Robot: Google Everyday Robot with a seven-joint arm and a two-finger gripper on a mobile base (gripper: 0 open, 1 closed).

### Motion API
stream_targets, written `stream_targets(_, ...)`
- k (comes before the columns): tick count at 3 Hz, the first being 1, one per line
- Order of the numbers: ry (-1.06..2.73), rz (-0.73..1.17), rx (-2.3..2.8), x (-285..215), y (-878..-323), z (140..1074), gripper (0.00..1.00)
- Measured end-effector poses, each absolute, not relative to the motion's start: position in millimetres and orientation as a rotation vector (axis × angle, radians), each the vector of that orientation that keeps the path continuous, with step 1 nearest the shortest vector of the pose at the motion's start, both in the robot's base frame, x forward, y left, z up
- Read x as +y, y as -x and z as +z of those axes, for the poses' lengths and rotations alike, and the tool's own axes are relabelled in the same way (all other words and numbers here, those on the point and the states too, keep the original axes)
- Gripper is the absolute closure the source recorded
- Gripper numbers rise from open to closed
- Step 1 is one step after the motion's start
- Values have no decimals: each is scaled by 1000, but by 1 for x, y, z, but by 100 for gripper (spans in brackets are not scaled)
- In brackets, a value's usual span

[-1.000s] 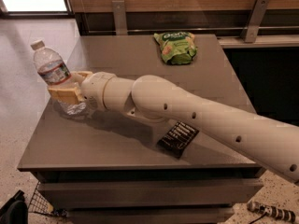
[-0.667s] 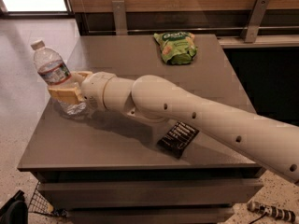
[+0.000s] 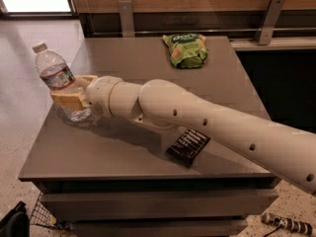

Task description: Place water bottle upright

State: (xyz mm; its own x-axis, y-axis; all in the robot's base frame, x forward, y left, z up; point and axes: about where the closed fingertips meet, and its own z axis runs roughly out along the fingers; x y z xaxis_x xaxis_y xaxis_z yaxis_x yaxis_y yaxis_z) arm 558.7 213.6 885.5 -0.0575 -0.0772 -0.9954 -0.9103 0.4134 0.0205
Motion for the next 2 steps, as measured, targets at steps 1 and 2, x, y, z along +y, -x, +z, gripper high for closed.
stream_targets(1,928,869,1478,207,-555,879,100)
stream_targets(2,928,869,1478,207,-555,881,100)
